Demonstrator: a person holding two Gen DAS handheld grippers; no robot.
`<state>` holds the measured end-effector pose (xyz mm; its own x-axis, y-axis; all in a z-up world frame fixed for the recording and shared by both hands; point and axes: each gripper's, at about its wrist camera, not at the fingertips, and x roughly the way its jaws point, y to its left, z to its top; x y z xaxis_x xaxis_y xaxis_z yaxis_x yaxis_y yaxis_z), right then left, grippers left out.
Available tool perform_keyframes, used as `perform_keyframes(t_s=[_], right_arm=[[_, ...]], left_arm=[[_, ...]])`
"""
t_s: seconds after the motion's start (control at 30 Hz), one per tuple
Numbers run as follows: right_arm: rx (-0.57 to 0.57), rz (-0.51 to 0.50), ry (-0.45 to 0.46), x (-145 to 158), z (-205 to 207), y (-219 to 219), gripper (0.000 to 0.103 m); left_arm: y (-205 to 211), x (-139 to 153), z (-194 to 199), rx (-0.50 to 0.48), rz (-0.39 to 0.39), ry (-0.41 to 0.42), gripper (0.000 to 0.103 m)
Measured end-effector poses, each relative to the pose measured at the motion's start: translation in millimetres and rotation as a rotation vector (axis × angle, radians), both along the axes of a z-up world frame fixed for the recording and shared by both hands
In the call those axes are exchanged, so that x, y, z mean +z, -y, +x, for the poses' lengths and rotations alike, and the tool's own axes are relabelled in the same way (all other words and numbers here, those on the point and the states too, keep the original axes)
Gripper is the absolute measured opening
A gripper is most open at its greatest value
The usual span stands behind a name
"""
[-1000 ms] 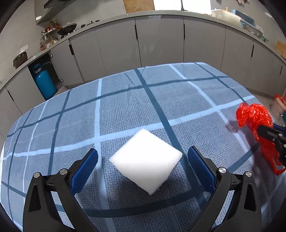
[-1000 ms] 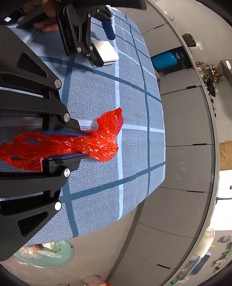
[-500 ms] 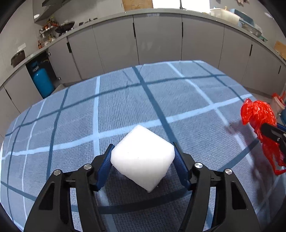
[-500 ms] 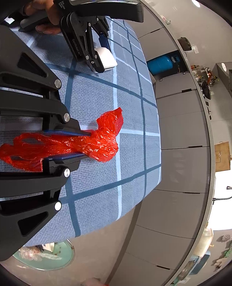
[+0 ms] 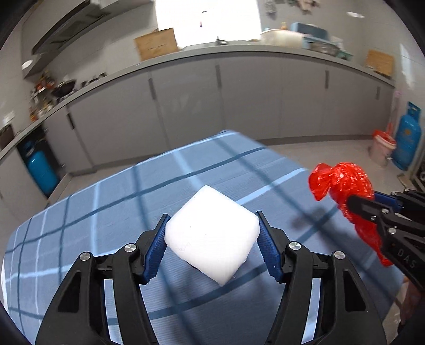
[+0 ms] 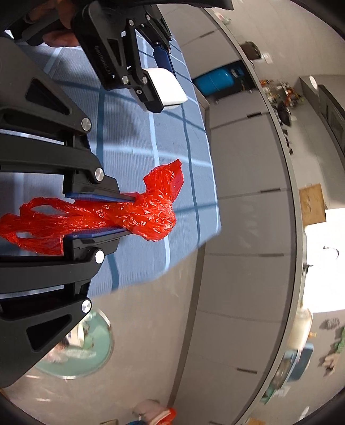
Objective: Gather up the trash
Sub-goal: 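Carry the sponge and red bag over the basin and open both tools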
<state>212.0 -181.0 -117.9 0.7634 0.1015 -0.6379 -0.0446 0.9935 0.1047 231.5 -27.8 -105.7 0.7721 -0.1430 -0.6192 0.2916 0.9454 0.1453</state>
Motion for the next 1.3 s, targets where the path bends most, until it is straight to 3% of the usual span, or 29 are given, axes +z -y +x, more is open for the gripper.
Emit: perform_keyframes(t_s=[0.4,0.8,1.3], right_arm=[[-0.185,-0.001,-0.014,-6,-33,104,0.019],[-0.326,0.018,-0.044,-24,-59,188,0.019],[-0.358,0.045,-0.075,-40,-57,212,0.019]], left_arm=[[109,7,-11,-0.194,-0.011,0.02,0.063],[204,-9,-30,-0.363,-0.01,-0.009,0.064],[249,-31,-36,-0.437,0.0,-0.071,0.064]])
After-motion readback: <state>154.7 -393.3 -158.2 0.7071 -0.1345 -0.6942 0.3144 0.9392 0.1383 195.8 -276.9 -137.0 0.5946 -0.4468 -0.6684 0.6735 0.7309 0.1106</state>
